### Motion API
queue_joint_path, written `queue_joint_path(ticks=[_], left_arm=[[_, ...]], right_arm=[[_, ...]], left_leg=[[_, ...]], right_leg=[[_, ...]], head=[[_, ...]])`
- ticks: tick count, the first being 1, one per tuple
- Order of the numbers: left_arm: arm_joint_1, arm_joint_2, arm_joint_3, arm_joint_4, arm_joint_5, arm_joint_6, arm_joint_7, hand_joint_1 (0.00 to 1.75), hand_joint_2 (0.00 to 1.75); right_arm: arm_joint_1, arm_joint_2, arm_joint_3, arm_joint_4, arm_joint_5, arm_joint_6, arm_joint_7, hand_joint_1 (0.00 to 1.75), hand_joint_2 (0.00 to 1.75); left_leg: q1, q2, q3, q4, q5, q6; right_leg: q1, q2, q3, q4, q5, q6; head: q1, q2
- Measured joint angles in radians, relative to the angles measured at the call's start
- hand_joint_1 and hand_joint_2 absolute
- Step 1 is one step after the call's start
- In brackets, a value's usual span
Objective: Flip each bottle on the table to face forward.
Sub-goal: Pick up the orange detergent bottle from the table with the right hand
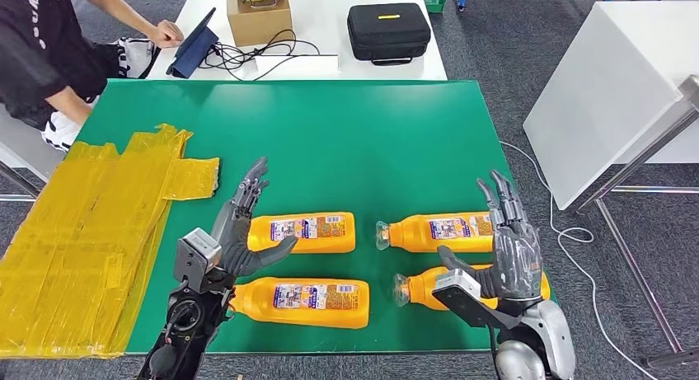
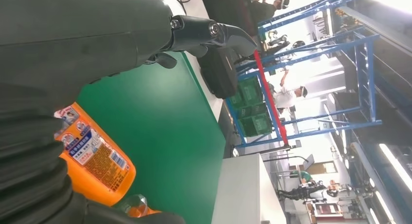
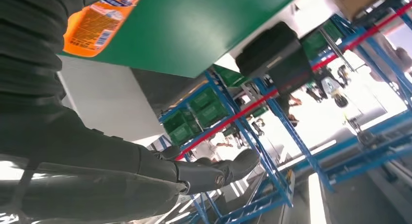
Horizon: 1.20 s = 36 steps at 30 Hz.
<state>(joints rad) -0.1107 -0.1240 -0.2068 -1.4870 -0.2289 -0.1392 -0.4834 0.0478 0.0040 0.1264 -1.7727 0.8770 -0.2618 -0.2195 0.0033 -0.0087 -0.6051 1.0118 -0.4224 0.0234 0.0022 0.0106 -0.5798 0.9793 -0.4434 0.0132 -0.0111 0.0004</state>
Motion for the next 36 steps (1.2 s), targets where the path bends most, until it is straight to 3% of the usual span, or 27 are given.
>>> queue_joint_path(ticks=[14, 36], left_arm=[[0.002, 0.000, 0.022, 0.027, 0.003, -0.007, -0.009, 0.00, 1.75], [-0.019, -0.015, 0.059, 0.085, 0.024, -0.013, -0.008, 0.00, 1.75]], right_arm=[[-0.008, -0.062, -0.075, 0.052, 0.057, 0.209, 0.023, 0.00, 1.75], [-0.027, -0.136, -0.086, 0.128, 0.090, 0.247, 0.053, 0.00, 1.75]], left_leg=[[0.000, 0.000, 0.000, 0.000, 0.000, 0.000], [0.000, 0.000, 0.000, 0.000, 0.000, 0.000]], right_leg=[[0.000, 0.000, 0.000, 0.000, 0.000, 0.000], [0.000, 0.000, 0.000, 0.000, 0.000, 0.000]], head=[[0.000, 0.000], [0.000, 0.000]])
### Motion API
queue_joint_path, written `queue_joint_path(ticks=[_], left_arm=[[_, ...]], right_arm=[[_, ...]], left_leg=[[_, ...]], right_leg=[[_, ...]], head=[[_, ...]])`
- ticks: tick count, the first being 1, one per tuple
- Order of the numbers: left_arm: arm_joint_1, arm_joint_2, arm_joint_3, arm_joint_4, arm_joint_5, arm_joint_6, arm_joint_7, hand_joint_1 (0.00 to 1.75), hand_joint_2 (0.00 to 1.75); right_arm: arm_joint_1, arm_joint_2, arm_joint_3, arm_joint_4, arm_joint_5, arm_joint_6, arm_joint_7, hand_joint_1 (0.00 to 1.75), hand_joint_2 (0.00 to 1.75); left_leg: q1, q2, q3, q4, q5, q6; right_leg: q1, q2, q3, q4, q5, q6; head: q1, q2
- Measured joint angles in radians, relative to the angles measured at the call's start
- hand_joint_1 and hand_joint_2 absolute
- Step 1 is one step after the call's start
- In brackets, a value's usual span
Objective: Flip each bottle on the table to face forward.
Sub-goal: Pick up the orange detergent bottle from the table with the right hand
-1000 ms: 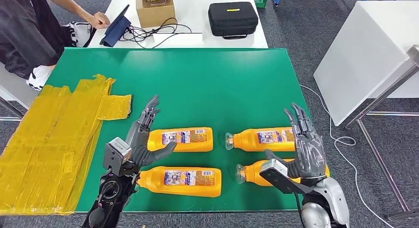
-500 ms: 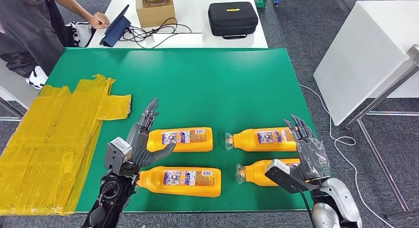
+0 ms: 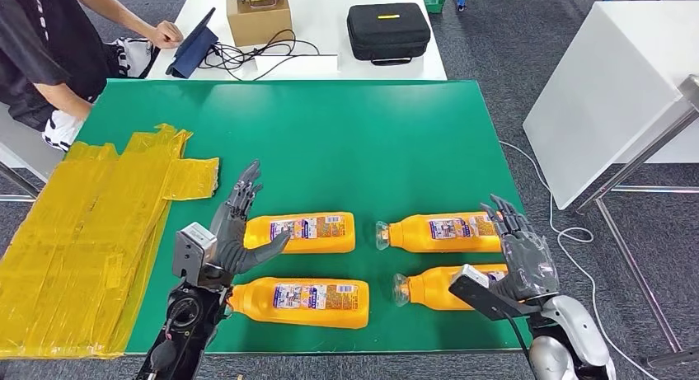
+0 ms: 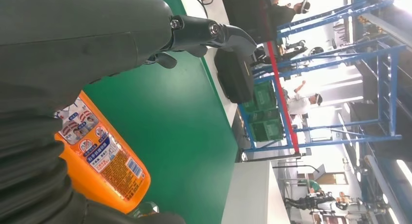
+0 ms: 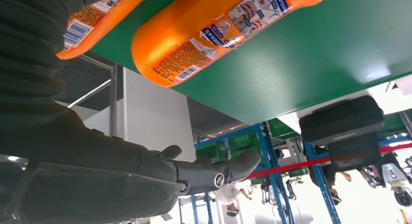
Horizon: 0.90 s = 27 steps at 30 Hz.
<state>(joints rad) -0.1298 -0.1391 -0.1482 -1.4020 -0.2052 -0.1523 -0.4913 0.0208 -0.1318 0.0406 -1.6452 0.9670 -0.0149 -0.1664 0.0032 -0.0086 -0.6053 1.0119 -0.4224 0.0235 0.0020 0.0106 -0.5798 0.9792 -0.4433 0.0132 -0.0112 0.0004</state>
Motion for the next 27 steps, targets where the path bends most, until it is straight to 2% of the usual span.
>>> queue_joint_path(ticks=[15, 27], left_arm=[[-0.014, -0.015, 0.036, 0.040, 0.001, -0.010, 0.008, 0.00, 1.75], [-0.032, -0.018, 0.049, 0.077, -0.004, -0.022, 0.010, 0.00, 1.75]], right_arm=[[0.012, -0.034, -0.016, 0.014, 0.039, 0.055, 0.045, 0.00, 1.75], [0.086, -0.045, -0.058, -0.053, 0.051, 0.108, 0.055, 0.00, 1.75]], left_leg=[[0.000, 0.000, 0.000, 0.000, 0.000, 0.000], [0.000, 0.000, 0.000, 0.000, 0.000, 0.000]], right_leg=[[0.000, 0.000, 0.000, 0.000, 0.000, 0.000], [0.000, 0.000, 0.000, 0.000, 0.000, 0.000]], head=[[0.000, 0.000], [0.000, 0.000]])
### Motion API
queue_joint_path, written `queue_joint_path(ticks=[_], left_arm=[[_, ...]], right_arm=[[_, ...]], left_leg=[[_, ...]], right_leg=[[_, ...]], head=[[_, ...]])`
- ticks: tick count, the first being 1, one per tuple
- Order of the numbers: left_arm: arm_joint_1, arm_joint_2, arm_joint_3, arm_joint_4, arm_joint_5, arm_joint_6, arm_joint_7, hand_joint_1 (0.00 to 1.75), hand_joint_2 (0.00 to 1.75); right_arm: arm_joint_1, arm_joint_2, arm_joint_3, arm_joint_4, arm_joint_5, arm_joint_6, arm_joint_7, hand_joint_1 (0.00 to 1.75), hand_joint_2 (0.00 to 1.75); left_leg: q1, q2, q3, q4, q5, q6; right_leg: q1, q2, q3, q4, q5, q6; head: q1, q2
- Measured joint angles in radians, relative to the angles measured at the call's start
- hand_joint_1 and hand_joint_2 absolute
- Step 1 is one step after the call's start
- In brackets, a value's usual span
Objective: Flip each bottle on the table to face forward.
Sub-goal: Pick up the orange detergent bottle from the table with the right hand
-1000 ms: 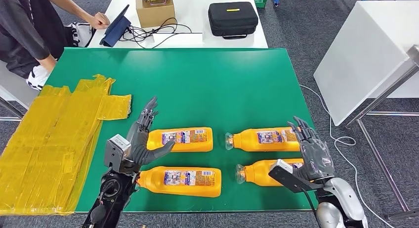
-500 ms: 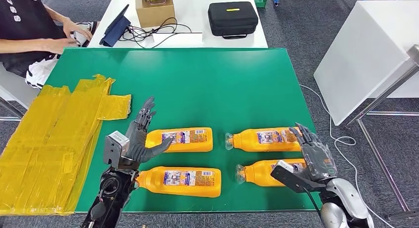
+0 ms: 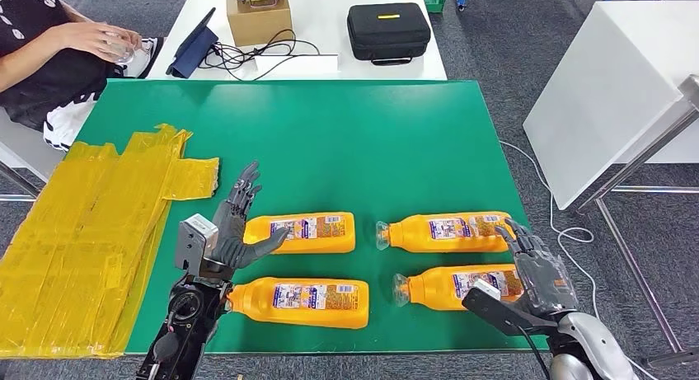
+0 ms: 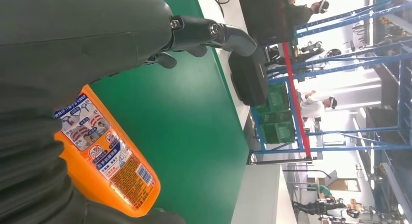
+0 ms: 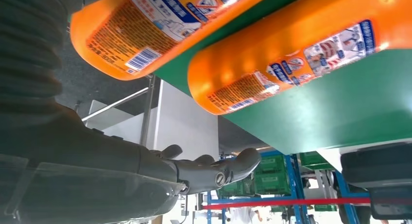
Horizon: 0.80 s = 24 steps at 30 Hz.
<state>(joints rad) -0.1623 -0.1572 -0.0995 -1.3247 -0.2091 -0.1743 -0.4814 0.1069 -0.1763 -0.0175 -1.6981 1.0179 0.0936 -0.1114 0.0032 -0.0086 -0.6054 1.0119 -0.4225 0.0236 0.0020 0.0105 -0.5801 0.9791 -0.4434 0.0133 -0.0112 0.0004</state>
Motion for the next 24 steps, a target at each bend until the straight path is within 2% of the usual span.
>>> queue_joint_path(ticks=[24], left_arm=[[-0.001, 0.000, 0.013, 0.006, 0.000, 0.006, 0.000, 0.00, 1.75]], right_arm=[[0.002, -0.009, 0.000, -0.001, 0.004, 0.017, 0.000, 0.00, 1.75]], left_leg=[[0.000, 0.000, 0.000, 0.000, 0.000, 0.000]], right_leg=[[0.000, 0.000, 0.000, 0.000, 0.000, 0.000]], head=[[0.000, 0.000]])
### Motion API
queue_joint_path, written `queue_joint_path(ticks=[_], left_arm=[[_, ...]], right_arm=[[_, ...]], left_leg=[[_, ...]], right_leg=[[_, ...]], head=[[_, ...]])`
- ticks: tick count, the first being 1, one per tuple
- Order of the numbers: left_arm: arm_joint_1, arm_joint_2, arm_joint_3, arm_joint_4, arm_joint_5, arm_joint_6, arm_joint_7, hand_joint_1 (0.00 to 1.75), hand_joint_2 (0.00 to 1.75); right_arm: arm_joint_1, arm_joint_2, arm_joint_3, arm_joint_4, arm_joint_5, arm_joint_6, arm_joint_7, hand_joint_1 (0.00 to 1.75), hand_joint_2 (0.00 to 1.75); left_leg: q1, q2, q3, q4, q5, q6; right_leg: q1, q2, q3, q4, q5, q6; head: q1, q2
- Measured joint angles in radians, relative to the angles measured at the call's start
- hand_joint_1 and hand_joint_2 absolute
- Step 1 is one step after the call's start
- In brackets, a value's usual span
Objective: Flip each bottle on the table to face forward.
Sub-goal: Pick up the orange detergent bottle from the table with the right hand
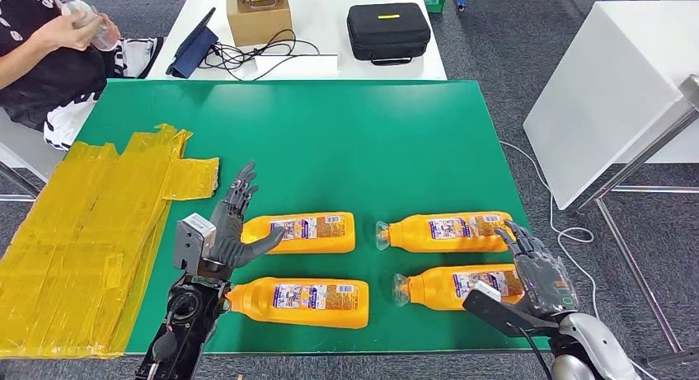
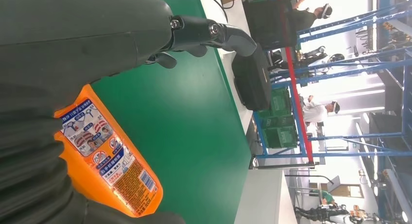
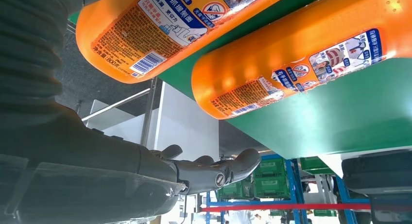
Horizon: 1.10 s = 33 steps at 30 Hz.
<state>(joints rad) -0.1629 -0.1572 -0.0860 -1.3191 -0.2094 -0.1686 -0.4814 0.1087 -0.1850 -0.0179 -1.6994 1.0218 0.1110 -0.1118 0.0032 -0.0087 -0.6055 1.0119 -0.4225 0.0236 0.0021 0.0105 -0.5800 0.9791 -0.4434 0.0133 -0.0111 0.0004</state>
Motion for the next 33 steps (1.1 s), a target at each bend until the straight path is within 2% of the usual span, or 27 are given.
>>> queue_joint_path(ticks=[12, 23, 33], left_arm=[[-0.003, 0.000, 0.001, 0.011, 0.000, 0.000, 0.000, 0.00, 1.75], [-0.019, -0.001, 0.009, 0.041, 0.000, 0.011, 0.005, 0.00, 1.75], [-0.019, -0.002, 0.017, 0.059, 0.000, 0.010, 0.004, 0.00, 1.75]], right_arm=[[-0.057, -0.005, 0.002, 0.076, 0.010, 0.021, 0.006, 0.00, 1.75], [-0.195, -0.009, 0.028, 0.265, 0.013, 0.020, -0.006, 0.00, 1.75], [-0.222, -0.011, 0.040, 0.309, 0.013, 0.014, -0.005, 0.00, 1.75]], left_leg=[[0.000, 0.000, 0.000, 0.000, 0.000, 0.000], [0.000, 0.003, 0.007, 0.000, 0.000, 0.000], [0.000, 0.003, 0.008, 0.000, 0.001, 0.001]], right_leg=[[0.000, 0.000, 0.000, 0.000, 0.000, 0.000], [0.000, 0.001, 0.006, 0.000, 0.001, 0.001], [0.000, 0.001, 0.007, -0.001, 0.001, 0.001]], head=[[0.000, 0.000], [0.000, 0.000], [0.000, 0.000]])
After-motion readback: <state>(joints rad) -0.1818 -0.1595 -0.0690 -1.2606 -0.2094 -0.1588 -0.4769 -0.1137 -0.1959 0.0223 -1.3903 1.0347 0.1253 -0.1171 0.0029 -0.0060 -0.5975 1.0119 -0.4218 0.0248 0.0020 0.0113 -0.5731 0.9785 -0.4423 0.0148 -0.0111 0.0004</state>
